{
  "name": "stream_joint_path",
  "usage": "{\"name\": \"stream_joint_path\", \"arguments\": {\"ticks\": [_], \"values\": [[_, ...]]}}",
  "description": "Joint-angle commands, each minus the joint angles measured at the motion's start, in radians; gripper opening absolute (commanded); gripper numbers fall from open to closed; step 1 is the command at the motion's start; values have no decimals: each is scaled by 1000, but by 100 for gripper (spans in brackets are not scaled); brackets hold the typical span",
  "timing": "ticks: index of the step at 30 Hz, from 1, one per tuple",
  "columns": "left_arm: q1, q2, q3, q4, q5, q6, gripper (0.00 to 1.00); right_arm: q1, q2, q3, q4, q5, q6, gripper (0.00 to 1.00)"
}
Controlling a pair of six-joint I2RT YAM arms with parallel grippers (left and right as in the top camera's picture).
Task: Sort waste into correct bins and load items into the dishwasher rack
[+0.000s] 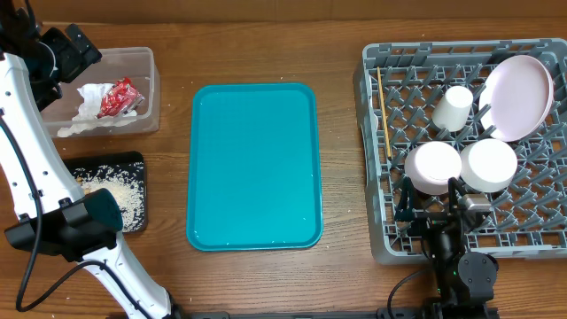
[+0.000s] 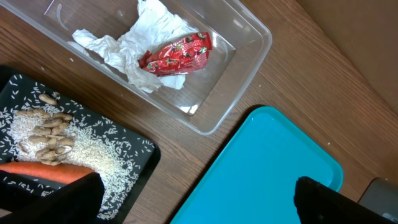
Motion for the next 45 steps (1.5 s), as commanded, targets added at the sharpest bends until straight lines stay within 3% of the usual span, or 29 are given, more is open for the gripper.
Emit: {"name": "stream_joint_path", "arguments": {"ticks": [1,20,23,36,41,45], "values": [[-9,0,0,2,5,-6,100,-8,-10,-10,6,10,-8,100],[-7,-282,-41,1,5,-6,100,-8,-10,-10,6,10,-8,100],[-7,-368,-142,2,5,-6,100,-8,-10,-10,6,10,-8,100],[-7,-842,-886,-4,5,6,100,-8,-10,-10,6,10,-8,100],[-13,-906,-1053,109,-1,10,100,-8,-10,-10,6,10,-8,100],[-78,-906,-1178,282,48,148,100,-8,-10,-10,6,10,-8,100]]}}
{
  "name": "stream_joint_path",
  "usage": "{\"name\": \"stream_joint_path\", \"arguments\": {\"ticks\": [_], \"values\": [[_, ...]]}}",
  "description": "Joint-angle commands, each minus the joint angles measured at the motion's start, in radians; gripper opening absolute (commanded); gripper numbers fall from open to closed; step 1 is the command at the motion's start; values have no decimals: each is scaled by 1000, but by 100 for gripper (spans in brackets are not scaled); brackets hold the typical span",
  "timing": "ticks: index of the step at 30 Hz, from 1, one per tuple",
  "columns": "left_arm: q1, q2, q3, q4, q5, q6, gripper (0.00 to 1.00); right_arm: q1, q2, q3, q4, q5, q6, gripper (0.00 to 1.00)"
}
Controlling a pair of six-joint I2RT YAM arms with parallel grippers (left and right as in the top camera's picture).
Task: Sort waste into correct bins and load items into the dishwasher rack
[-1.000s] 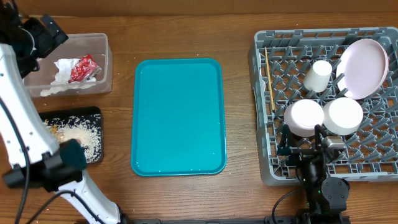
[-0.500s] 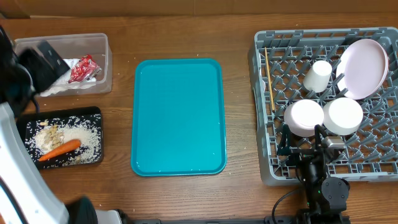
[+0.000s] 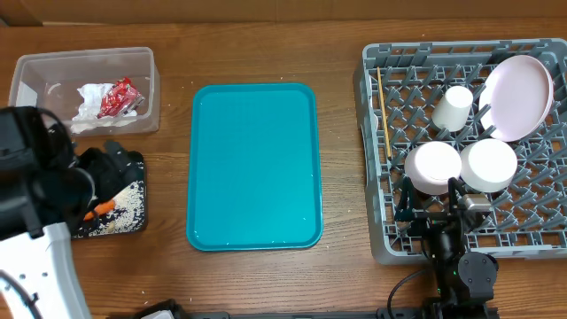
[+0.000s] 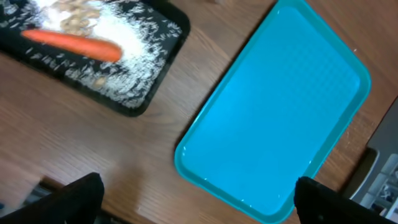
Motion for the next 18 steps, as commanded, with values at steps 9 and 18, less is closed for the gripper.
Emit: {"name": "stream_joint_path", "arguments": {"ticks": [9,18], "values": [[-282,-204,-642,923,185,281,100,-7,-10,-10,6,9,-8,100],[-287,-446,-1139,1513,177,280,100,-7,-10,-10,6,9,-8,100]]}}
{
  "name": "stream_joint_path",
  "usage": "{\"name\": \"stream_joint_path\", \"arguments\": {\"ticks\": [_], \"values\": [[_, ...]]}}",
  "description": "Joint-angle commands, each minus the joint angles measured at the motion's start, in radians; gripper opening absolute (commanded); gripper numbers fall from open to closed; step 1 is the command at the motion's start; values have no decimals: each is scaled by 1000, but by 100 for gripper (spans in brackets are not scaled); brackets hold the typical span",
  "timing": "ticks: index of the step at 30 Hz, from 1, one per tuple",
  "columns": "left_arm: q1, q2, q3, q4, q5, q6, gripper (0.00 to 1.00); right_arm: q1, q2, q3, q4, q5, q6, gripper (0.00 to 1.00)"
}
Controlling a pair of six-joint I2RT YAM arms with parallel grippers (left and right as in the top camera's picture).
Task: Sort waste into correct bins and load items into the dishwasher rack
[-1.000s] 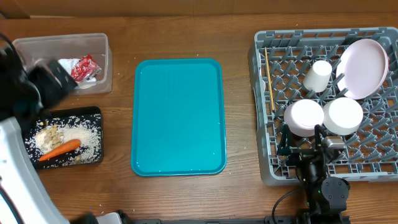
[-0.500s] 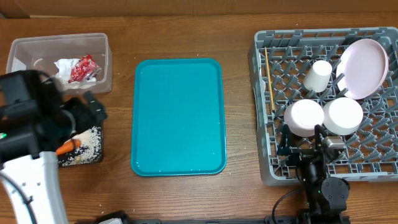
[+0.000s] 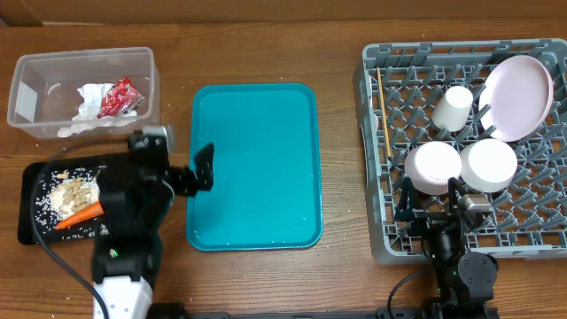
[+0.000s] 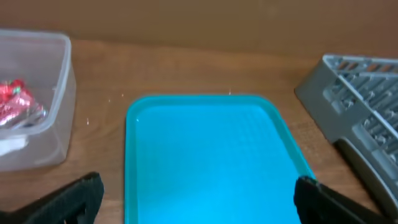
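The teal tray (image 3: pixel 254 166) (image 4: pixel 205 155) lies bare mid-table. My left gripper (image 3: pixel 177 162) (image 4: pixel 198 202) hovers at the tray's left edge, open wide with nothing between its fingers. At the back left, a clear bin (image 3: pixel 27 97) (image 4: pixel 43 149) holds white tissue and a red wrapper (image 3: pixel 115 96) (image 4: pixel 15 106). A black tray (image 3: pixel 31 208) carries rice, peanuts and a carrot (image 3: pixel 78 213). The grey dishwasher rack (image 3: pixel 374 177) (image 4: pixel 348 99) holds a pink plate (image 3: pixel 516 96), a white cup (image 3: pixel 454 107), two white bowls (image 3: pixel 434 167) and chopsticks (image 3: pixel 384 111). My right gripper (image 3: pixel 431 206) sits at the rack's front, its jaws unclear.
The left arm's body (image 3: pixel 124 239) stands over the front left of the table, partly covering the black tray. The right arm's base (image 3: pixel 461 266) is at the front edge below the rack. Brown wood shows between the tray and the rack.
My left gripper was over the black tray at the left, looking down. Now it is at the teal tray's left edge, looking across the tray toward the back. The black tray's carrot and peanuts show.
My left gripper was open near the clear bin at the back left, with the wrapper and tissue in the bin. Then it was over the black tray, then beside the teal tray, always open and holding nothing. The right arm and the rack's load have not changed.
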Motion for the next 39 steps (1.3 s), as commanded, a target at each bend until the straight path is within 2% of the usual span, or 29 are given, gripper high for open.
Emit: {"name": "stream_joint_path", "arguments": {"ticks": [1,9,14,27,32,39], "values": [[-1,-107,-160,136,-3,19,100,-7,-10,-10,6,10,-7,100],[-1,-341,-404,320,-51,20,100,-7,-10,-10,6,10,-7,100],[-1,-475,-495,327,-121,20,100,-7,-10,-10,6,10,-7,100],[1,-782,-506,-28,-262,19,100,-7,-10,-10,6,10,-7,100],[1,-845,-506,-24,-264,35,100,-7,-10,-10,6,10,-7,100],[14,-843,-506,-26,-274,35,100,-7,-10,-10,6,10,-7,100]]}}
